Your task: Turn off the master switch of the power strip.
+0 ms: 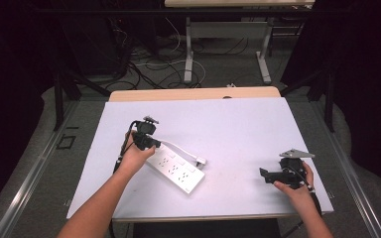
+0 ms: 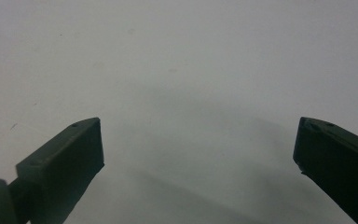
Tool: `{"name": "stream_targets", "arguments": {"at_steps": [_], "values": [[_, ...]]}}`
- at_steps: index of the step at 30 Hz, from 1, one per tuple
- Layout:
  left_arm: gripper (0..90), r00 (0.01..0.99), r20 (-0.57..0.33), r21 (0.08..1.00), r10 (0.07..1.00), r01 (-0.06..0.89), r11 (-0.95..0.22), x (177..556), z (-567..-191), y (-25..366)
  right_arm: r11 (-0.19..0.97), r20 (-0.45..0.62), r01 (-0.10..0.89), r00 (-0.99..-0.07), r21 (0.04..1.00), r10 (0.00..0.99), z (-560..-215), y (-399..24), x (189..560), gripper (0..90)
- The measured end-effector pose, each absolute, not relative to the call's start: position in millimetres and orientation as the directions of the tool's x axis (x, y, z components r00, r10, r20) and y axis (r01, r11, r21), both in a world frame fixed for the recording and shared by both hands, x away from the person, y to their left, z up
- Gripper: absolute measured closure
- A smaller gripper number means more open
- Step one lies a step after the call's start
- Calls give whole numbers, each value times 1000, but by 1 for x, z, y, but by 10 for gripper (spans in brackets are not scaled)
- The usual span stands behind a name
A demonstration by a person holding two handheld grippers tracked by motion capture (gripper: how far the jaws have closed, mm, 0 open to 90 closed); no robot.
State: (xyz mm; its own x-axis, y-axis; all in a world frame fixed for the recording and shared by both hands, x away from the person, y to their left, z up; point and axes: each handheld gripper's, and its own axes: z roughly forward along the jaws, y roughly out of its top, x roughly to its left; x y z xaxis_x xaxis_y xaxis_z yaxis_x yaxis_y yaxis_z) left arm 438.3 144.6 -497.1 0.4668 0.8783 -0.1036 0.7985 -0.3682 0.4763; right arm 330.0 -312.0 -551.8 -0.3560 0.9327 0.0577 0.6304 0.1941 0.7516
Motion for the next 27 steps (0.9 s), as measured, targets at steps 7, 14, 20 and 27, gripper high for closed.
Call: {"name": "stream_targets", "arguments": {"at_steps": [7, 14, 20, 27], "values": [[900, 436, -110, 467, 893, 816, -341, 445, -503, 148, 197, 50, 629, -353, 752, 934, -552, -312, 330, 13], [900, 417, -117, 476, 901, 820, -317, 446, -509, 150, 197, 54, 630, -356, 751, 933, -552, -312, 330, 13], [900, 404, -127, 484, 906, 822, -299, 447, -513, 153, 198, 57, 632, -359, 750, 931, -552, -312, 330, 13], [900, 425, -112, 483, 898, 813, -325, 446, -514, 151, 195, 60, 634, -357, 748, 932, -552, -312, 330, 13]]}}
